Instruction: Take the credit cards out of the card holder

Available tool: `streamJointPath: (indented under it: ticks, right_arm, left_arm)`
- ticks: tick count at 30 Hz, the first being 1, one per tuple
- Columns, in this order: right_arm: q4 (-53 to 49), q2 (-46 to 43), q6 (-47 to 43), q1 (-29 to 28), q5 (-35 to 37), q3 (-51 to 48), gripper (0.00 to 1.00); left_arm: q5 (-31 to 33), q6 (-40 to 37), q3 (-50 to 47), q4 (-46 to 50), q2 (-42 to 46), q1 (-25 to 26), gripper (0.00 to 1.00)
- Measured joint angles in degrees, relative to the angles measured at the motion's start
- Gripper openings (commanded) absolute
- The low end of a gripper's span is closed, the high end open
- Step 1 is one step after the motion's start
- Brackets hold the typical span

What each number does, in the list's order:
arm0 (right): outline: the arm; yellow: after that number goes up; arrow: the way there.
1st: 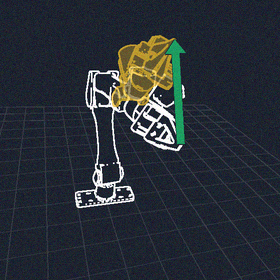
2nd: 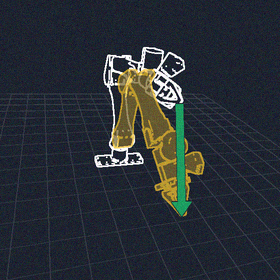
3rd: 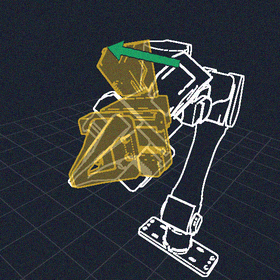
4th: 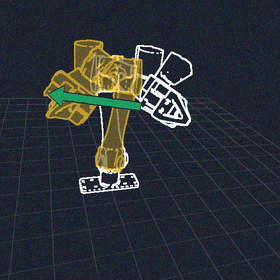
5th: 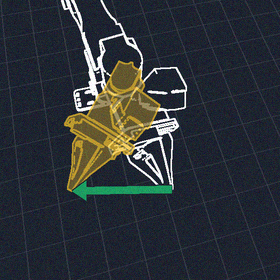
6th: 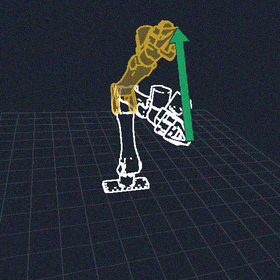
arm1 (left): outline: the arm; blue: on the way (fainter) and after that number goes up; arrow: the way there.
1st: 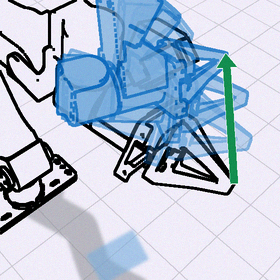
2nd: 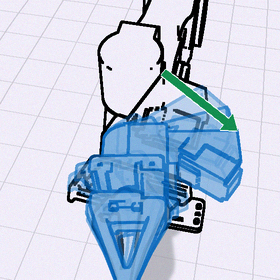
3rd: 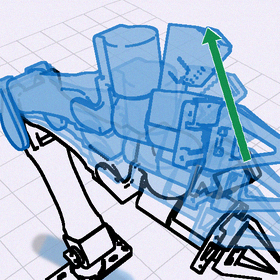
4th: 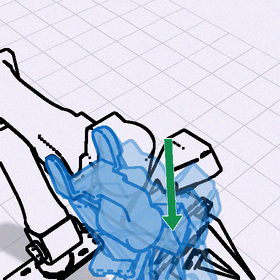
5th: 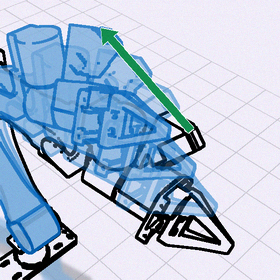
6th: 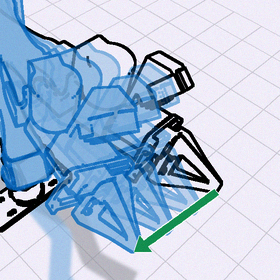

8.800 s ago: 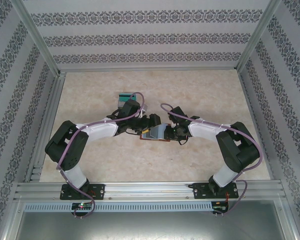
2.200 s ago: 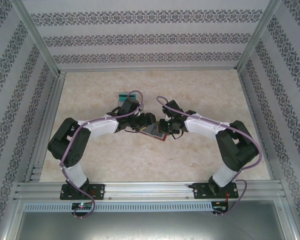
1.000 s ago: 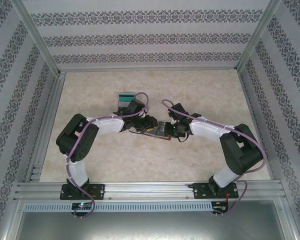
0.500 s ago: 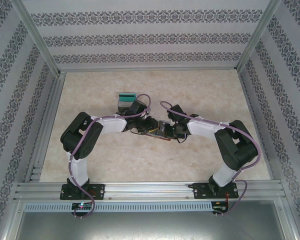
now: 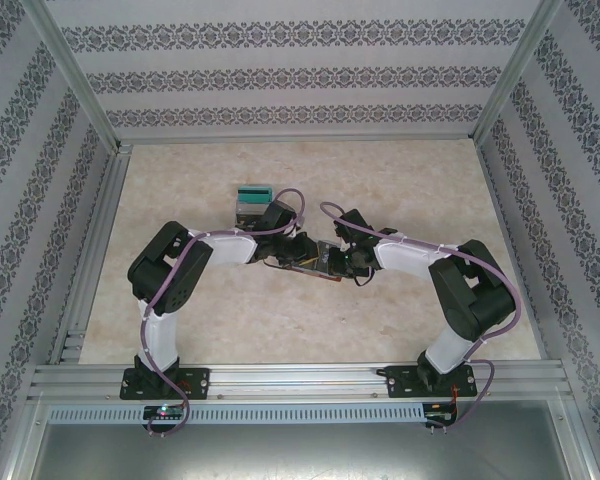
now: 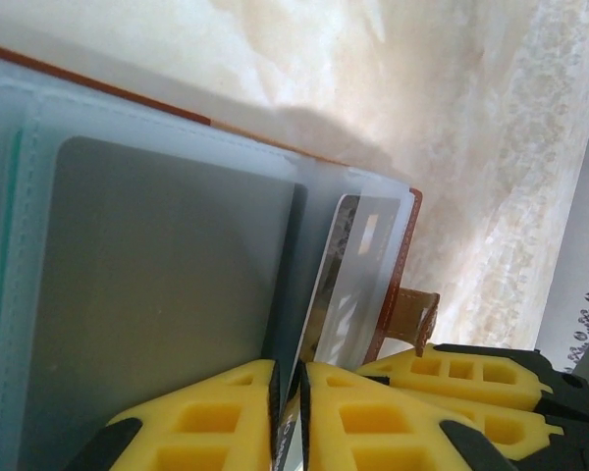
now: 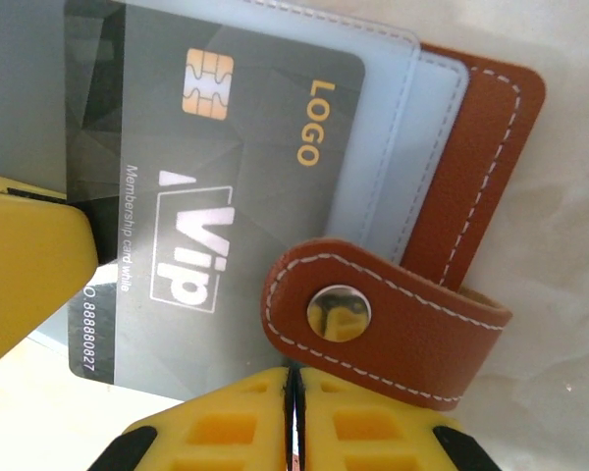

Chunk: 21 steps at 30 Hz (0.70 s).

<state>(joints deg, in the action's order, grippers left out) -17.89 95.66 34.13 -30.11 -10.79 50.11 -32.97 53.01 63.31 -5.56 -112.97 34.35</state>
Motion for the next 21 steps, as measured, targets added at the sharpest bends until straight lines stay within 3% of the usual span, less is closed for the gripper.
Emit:
streamJointPath:
  ticks: [6, 21]
  right_arm:
    - [0.0, 0.0, 0.0, 0.0, 0.0, 0.0, 0.13]
    - [1.1, 0.0, 0.0, 0.5, -0.7, -0.6, 0.13]
  left_arm:
    - [0.0, 0.2, 0.0, -0.7, 0.0, 0.0, 0.03]
    - [-0.2, -0.5, -2.5, -2.7, 0.5, -0.6, 0.04]
